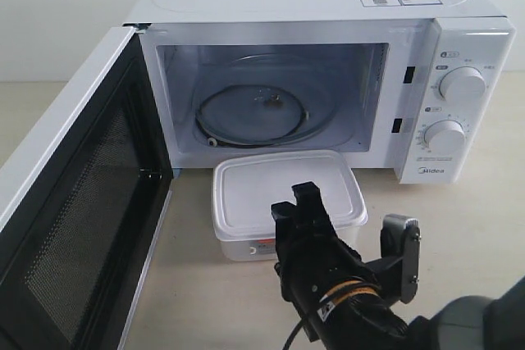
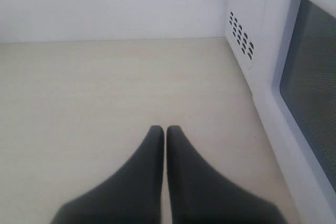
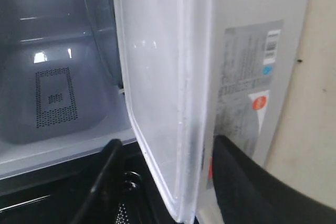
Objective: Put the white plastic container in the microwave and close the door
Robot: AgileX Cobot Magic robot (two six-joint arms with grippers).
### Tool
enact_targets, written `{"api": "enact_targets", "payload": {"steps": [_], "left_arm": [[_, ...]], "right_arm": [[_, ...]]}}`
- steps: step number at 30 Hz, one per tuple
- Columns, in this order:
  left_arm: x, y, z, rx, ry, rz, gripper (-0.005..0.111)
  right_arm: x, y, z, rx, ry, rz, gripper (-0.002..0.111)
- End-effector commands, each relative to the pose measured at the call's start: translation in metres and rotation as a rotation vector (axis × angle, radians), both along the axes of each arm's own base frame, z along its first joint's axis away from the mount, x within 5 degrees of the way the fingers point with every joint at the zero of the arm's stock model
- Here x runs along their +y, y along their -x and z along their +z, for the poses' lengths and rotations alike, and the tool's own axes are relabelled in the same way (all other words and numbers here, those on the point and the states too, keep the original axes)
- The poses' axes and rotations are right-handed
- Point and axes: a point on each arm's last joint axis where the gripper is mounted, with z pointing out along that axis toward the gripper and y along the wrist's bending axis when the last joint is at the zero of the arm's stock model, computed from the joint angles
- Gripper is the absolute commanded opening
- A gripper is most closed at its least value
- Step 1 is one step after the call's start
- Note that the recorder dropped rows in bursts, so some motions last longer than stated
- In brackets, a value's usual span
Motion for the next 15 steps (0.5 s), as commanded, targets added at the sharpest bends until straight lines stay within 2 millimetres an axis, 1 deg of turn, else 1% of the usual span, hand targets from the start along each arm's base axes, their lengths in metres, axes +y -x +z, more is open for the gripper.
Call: {"api": "enact_targets", "payload": {"steps": [1, 8, 15], "left_arm": [[-0.0003, 0.0, -0.0009, -0.003, 0.002, -0.004, 0.004], [-0.0003, 0.0, -0.0009, -0.003, 0.002, -0.004, 0.004], [-0.0003, 0.0, -0.0009, -0.003, 0.002, -0.004, 0.004]], "right_arm": [[0.0041, -0.0098, 0.0011, 0.011, 0.032, 0.023, 0.05], [0.0011, -0.012, -0.0013, 0.04, 0.052, 0.001, 0.05], [0.0019, -0.0118, -0.0012, 0.036, 0.063, 0.015, 0.05]]}}
